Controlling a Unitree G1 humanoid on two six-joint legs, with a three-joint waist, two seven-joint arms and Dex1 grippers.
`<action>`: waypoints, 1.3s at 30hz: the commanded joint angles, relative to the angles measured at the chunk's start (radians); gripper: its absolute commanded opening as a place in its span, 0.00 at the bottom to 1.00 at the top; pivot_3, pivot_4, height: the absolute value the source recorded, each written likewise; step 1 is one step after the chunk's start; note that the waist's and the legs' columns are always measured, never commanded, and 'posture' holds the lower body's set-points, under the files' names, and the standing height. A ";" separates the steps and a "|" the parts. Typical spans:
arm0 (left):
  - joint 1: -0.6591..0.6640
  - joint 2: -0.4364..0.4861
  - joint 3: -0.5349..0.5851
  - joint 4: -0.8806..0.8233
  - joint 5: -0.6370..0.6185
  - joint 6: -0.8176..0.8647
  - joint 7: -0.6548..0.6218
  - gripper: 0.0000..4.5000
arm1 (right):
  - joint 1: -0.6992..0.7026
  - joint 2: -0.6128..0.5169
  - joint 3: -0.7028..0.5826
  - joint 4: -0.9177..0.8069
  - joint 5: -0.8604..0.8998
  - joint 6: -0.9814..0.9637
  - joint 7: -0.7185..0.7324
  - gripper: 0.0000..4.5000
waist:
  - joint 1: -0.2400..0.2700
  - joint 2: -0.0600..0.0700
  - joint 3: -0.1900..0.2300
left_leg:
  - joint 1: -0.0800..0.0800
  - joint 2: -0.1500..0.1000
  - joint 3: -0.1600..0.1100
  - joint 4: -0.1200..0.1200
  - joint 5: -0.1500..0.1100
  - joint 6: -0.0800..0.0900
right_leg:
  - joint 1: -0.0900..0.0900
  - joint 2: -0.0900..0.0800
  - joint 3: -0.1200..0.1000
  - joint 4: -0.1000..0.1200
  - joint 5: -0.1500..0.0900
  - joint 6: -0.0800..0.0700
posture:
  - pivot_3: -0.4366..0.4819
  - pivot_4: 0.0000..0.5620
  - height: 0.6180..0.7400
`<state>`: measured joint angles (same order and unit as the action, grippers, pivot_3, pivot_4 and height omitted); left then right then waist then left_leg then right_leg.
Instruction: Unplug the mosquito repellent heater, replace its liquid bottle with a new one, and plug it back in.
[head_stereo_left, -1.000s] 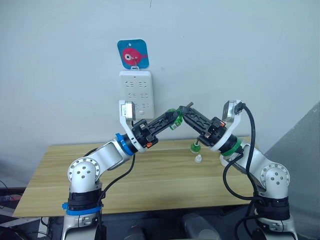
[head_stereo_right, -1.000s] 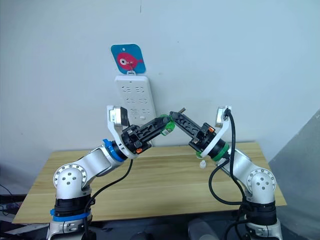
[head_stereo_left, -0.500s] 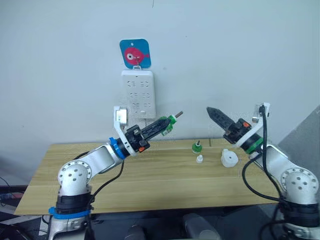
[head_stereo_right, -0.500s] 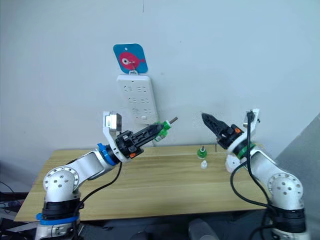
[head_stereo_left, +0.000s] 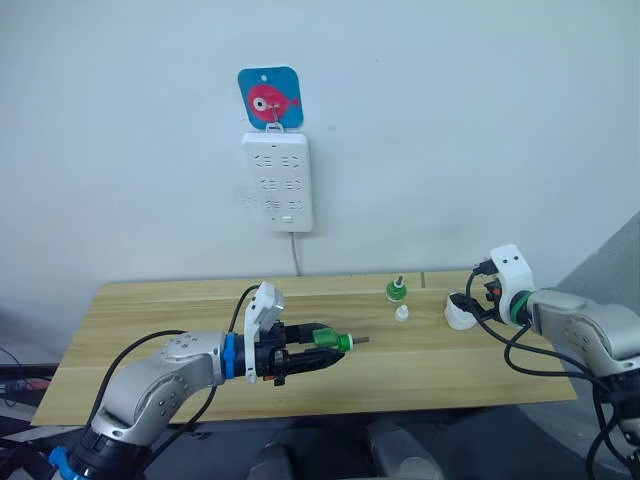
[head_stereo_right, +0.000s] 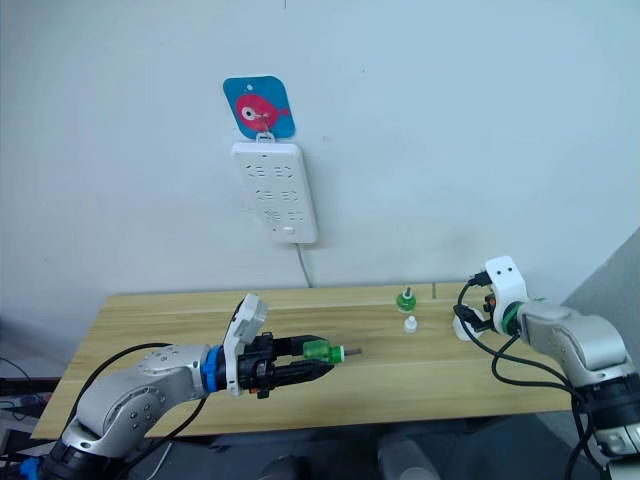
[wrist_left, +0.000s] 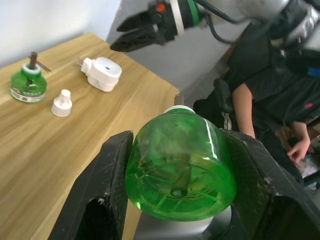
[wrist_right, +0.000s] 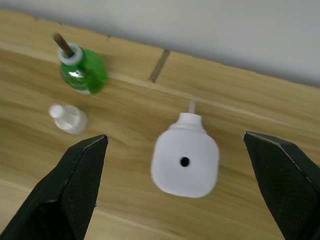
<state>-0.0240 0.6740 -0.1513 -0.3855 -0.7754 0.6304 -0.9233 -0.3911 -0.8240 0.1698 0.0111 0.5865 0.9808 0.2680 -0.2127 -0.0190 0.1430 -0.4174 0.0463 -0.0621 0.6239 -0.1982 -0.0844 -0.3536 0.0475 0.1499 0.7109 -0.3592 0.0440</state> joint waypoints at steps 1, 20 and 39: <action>0.019 -0.014 -0.002 -0.031 0.037 -0.047 -0.024 0.53 | -0.073 0.000 0.062 0.054 -0.081 0.124 0.040 1.00 | 0.005 -0.001 0.006 | 0.000 0.000 0.000 0.000 0.000 0.000 | 0.000 0.000 0.000 0.000 0.000 0.000 | 0.31 0.24 0.95; 0.084 -0.083 -0.022 -0.034 0.125 -0.097 -0.042 0.53 | -0.270 0.193 0.044 0.444 -0.320 0.164 0.109 1.00 | 0.044 -0.002 0.020 | -0.001 0.000 0.002 0.000 -0.003 0.004 | -0.001 0.000 0.001 0.000 0.000 0.003 | 0.38 0.23 0.95; 0.051 -0.096 -0.019 0.021 0.147 -0.109 -0.078 0.53 | -0.178 0.148 -0.084 0.210 -0.310 0.298 0.168 0.66 | 0.048 -0.001 0.020 | -0.001 0.000 0.002 0.000 -0.003 0.004 | -0.001 -0.001 0.001 0.000 -0.001 0.003 | 0.33 0.21 0.95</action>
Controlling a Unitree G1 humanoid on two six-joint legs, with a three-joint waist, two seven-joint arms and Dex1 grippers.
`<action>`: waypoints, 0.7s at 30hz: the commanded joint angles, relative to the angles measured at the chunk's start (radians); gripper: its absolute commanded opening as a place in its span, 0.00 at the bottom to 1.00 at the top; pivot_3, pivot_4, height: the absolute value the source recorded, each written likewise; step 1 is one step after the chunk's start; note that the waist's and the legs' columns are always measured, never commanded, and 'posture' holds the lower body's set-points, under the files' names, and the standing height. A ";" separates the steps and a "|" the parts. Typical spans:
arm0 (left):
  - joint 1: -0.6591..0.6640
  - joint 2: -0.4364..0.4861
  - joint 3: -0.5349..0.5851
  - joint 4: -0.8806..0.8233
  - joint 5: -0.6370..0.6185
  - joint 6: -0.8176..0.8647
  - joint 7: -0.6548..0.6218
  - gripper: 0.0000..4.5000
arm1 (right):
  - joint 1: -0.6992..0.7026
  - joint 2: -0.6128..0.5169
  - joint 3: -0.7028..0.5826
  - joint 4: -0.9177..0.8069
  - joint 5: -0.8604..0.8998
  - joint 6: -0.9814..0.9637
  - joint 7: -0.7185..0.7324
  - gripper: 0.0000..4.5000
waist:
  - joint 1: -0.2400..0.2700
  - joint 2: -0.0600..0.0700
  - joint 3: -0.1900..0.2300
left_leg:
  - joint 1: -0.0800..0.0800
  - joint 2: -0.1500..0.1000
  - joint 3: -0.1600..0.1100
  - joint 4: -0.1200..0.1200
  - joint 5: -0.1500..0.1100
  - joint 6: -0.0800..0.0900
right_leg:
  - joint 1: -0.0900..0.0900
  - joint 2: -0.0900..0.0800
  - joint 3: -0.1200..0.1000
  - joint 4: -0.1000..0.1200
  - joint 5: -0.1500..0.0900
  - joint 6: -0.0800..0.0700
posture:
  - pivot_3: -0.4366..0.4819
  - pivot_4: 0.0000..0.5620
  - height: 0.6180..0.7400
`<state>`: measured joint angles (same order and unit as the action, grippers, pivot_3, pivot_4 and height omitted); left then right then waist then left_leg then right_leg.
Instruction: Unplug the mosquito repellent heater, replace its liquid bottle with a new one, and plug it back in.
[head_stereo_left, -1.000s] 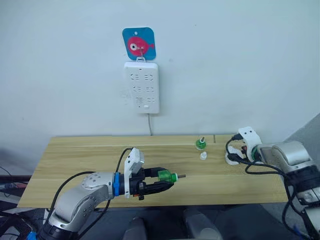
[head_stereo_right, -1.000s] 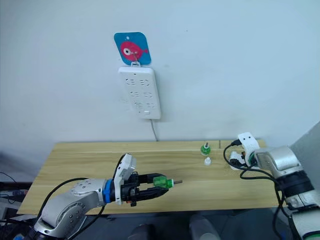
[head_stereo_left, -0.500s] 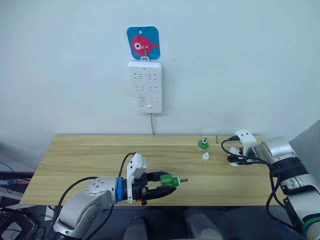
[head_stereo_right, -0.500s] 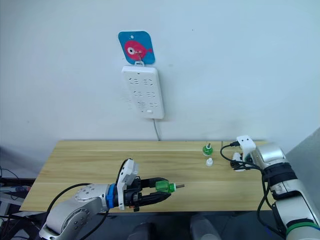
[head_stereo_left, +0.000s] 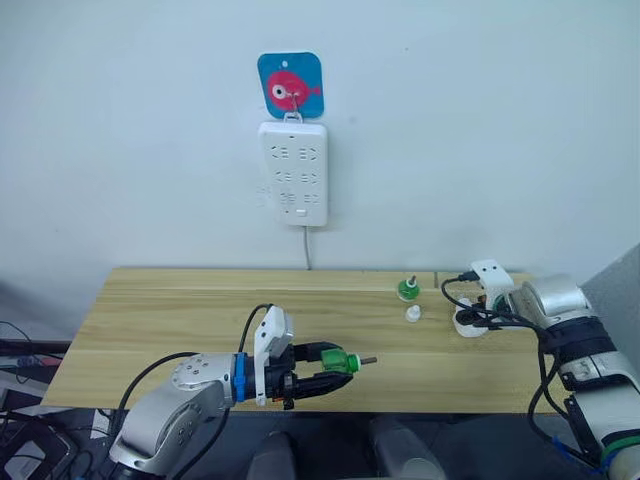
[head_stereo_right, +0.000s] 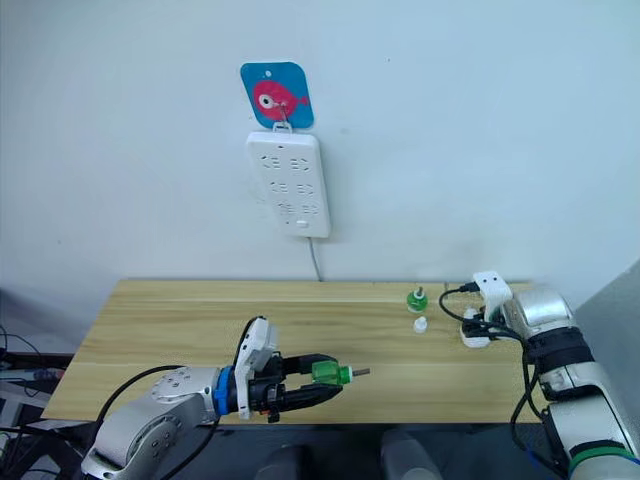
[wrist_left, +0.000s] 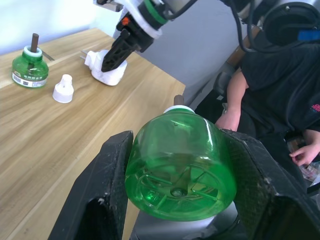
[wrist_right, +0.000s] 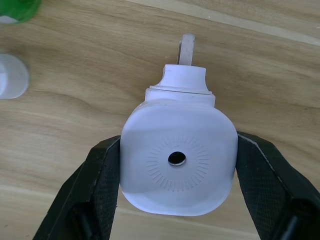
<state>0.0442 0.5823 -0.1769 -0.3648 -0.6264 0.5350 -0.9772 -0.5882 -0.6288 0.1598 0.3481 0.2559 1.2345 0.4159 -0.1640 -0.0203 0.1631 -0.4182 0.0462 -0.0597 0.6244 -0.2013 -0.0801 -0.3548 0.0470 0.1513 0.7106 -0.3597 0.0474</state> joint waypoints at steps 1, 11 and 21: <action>-0.029 -0.002 0.009 0.009 -0.004 -0.013 -0.030 0.53 | 0.042 -0.074 -0.095 -0.198 0.039 0.055 0.040 0.66 | 0.000 0.000 0.000 | 0.000 0.000 0.000 0.000 0.000 0.000 | 0.000 0.000 0.000 0.000 0.000 0.000 | 0.32 0.20 0.95; -0.206 0.014 0.107 0.090 -0.155 0.138 -0.090 0.53 | 0.226 -0.128 -0.501 -0.760 0.454 0.188 0.325 0.66 | -0.016 0.001 -0.002 | -0.002 0.000 0.000 0.000 0.000 0.000 | -0.002 0.000 -0.001 0.001 0.000 0.001 | 0.24 0.13 0.95; -0.438 0.068 0.222 0.156 -0.339 0.365 -0.114 0.53 | 0.161 0.100 -0.745 -0.843 0.974 0.380 0.204 0.66 | -0.059 0.000 -0.007 | -0.005 0.000 -0.003 0.004 0.000 0.000 | -0.002 0.000 -0.004 0.001 0.000 0.002 | 0.22 0.11 0.95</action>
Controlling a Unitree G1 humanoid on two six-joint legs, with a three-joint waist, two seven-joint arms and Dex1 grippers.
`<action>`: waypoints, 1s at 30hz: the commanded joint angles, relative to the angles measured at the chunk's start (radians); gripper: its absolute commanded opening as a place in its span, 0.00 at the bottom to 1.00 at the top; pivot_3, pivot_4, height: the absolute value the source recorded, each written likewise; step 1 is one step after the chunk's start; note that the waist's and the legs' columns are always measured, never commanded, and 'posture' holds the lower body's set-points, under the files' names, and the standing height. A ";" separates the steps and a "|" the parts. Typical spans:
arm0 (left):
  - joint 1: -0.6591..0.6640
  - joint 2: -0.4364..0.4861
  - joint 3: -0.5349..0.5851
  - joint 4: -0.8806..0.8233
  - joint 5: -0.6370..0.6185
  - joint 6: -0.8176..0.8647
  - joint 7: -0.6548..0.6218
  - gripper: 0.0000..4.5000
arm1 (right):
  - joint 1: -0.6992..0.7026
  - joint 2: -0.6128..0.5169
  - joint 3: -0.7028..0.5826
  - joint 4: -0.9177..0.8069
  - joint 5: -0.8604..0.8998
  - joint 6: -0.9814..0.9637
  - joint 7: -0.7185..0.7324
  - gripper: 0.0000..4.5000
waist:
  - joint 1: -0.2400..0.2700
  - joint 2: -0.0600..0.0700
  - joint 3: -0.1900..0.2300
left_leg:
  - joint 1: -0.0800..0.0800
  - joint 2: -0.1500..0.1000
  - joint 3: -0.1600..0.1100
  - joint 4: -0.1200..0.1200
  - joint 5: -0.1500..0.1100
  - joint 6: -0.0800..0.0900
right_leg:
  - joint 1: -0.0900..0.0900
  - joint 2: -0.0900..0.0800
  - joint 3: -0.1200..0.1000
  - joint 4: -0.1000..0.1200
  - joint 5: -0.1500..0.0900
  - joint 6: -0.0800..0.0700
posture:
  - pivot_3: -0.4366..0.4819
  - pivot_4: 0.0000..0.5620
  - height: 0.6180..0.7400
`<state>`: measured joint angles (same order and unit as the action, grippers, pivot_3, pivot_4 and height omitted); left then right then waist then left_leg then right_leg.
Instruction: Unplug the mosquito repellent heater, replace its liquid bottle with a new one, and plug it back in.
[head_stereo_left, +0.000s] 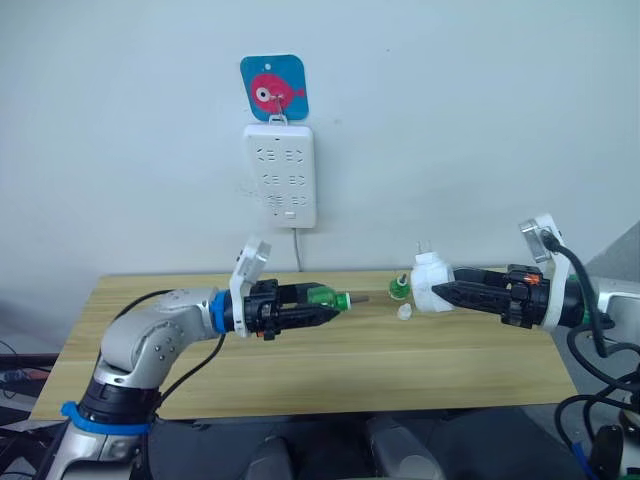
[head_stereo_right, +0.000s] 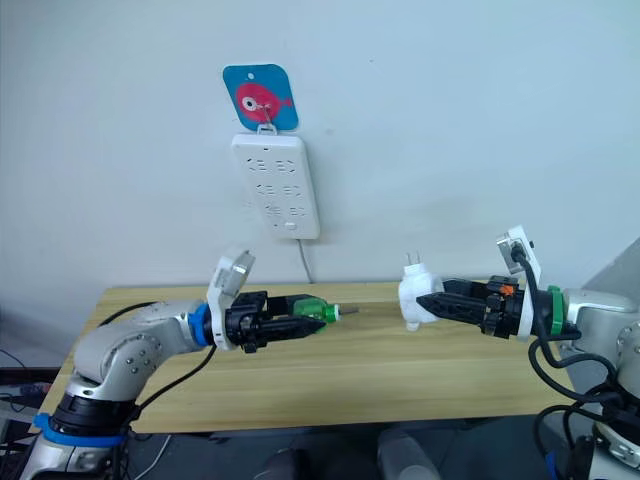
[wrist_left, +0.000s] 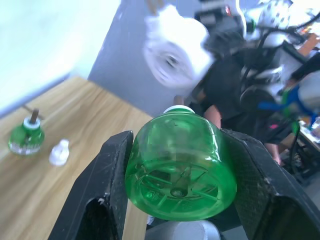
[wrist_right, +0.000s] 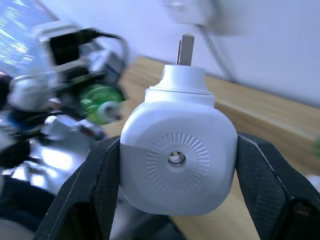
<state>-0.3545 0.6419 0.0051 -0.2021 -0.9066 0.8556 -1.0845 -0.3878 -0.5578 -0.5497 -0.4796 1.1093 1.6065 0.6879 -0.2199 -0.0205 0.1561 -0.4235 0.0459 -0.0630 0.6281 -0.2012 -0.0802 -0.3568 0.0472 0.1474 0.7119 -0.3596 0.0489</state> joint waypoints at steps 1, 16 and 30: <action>-0.049 0.011 0.045 -0.011 -0.070 0.059 -0.006 0.53 | -0.046 0.047 -0.034 -0.014 0.148 0.007 -0.098 0.66 | -0.005 0.000 0.000 | 0.000 0.000 0.000 0.000 0.000 0.000 | 0.000 0.000 0.000 0.000 0.000 0.000 | 0.22 0.11 0.95; -0.077 -0.011 0.050 -0.057 -0.111 0.118 0.029 0.53 | -0.014 -0.002 0.182 0.036 0.532 -0.264 -0.475 0.66 | -0.007 0.000 -0.002 | -0.002 0.000 -0.001 0.000 0.000 0.000 | -0.003 0.000 -0.001 0.002 0.000 0.000 | 0.25 0.09 0.95; -0.090 -0.014 0.029 -0.056 -0.103 0.120 0.018 0.53 | 0.050 -0.171 0.320 0.010 0.676 -0.460 -0.516 0.66 | -0.003 0.000 -0.004 | -0.002 0.000 -0.001 0.001 0.000 0.000 | -0.003 0.000 -0.001 0.002 0.000 0.000 | 0.25 0.08 0.95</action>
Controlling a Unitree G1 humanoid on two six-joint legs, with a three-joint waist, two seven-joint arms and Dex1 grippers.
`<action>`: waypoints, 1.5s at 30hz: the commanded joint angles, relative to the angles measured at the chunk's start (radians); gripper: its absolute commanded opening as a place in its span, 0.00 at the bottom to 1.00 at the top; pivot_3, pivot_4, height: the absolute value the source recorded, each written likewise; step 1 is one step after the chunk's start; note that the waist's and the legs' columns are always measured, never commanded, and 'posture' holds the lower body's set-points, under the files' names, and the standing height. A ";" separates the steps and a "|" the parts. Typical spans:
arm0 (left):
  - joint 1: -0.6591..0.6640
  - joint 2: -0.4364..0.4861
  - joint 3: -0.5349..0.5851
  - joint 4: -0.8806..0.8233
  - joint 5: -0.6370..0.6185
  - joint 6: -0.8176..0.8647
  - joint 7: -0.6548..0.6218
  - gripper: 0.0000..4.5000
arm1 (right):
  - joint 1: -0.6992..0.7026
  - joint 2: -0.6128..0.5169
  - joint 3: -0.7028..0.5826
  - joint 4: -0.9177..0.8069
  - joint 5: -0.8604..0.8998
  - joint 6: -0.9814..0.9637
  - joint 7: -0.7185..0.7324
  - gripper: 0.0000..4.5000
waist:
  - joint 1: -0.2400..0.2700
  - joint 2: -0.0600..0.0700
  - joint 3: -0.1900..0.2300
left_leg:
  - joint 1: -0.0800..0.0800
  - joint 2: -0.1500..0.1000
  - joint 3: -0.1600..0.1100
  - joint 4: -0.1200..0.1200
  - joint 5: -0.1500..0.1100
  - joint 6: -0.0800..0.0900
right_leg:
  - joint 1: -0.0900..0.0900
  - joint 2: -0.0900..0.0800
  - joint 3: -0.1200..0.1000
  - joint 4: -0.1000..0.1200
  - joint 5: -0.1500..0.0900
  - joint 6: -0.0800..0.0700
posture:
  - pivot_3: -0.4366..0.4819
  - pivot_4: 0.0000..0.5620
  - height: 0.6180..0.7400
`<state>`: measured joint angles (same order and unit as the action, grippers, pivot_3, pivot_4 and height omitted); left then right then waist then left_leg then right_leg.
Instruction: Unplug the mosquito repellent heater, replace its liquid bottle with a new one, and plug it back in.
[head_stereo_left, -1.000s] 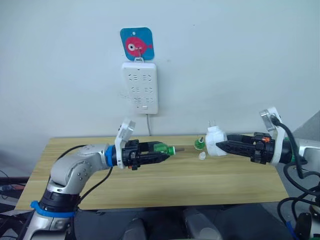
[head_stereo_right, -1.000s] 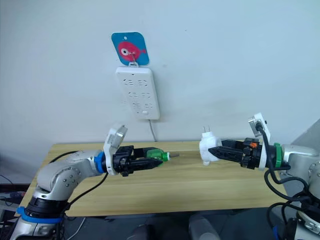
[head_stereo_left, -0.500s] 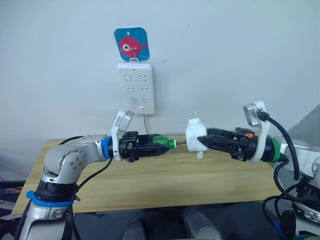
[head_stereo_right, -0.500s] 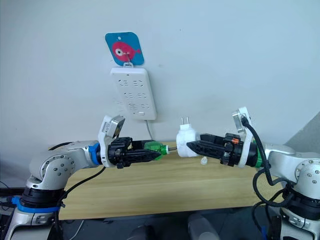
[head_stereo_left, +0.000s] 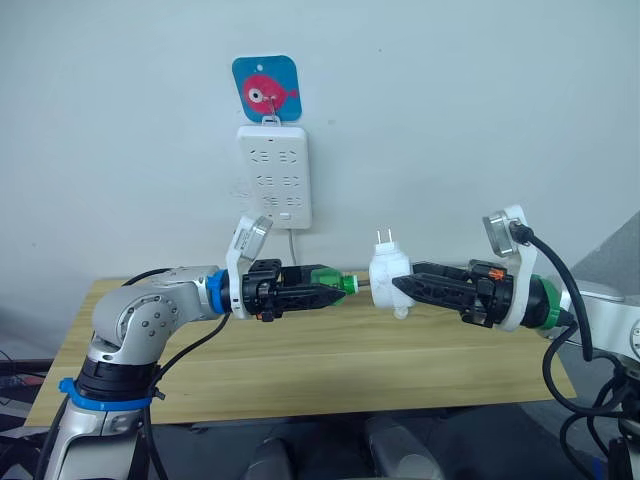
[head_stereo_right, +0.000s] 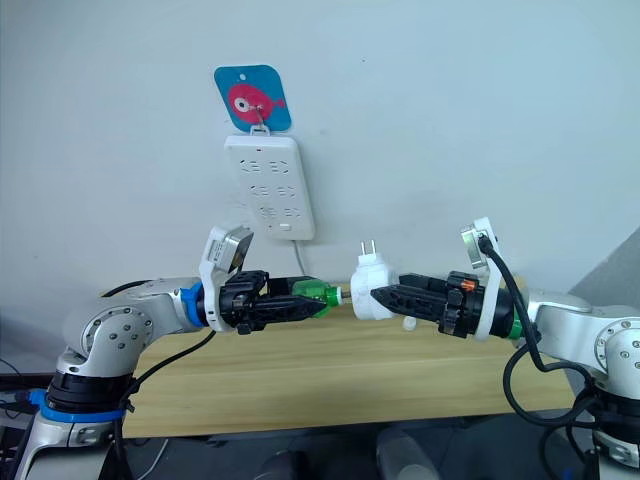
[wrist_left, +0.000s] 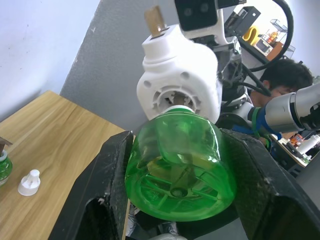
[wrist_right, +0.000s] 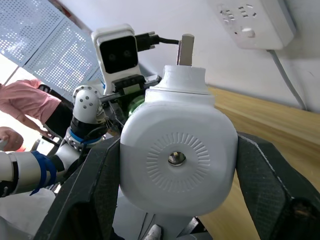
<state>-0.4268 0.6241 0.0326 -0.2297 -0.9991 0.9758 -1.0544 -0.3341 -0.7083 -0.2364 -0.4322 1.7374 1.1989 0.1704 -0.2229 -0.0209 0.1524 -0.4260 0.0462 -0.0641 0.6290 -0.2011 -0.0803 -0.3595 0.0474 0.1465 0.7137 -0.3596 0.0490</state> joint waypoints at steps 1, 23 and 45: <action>-0.016 0.003 -0.001 -0.030 -0.008 -0.002 -0.014 0.53 | -0.002 -0.025 0.014 -0.038 0.053 -0.062 0.000 0.66 | 0.000 0.000 -0.001 | 0.000 0.000 0.000 0.000 0.000 0.000 | 0.000 0.000 0.000 0.000 0.000 0.000 | 0.25 0.08 0.95; -0.009 0.013 0.009 -0.031 -0.042 0.025 -0.027 0.53 | 0.036 -0.138 0.084 -0.040 0.070 -0.140 0.053 0.66 | 0.002 -0.002 -0.009 | 0.000 0.000 -0.002 0.001 0.000 0.000 | 0.001 0.000 -0.001 0.001 0.000 0.000 | 0.25 0.08 0.95; 0.014 -0.035 -0.030 -0.056 -0.017 -0.002 -0.013 0.53 | 0.001 -0.125 0.152 -0.070 0.056 -0.169 0.044 0.66 | 0.004 -0.001 -0.022 | 0.001 0.000 -0.002 0.002 0.000 0.000 | 0.002 0.000 -0.002 0.001 0.000 0.000 | 0.25 0.09 0.95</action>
<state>-0.3940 0.6089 0.0095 -0.2558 -0.9872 0.9754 -1.0591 -0.3079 -0.8376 -0.1043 -0.4557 1.7798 1.0357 0.1963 -0.2187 -0.0220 0.1305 -0.4252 0.0460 -0.0665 0.6308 -0.2010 -0.0803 -0.3575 0.0475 0.1446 0.7150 -0.3595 0.0490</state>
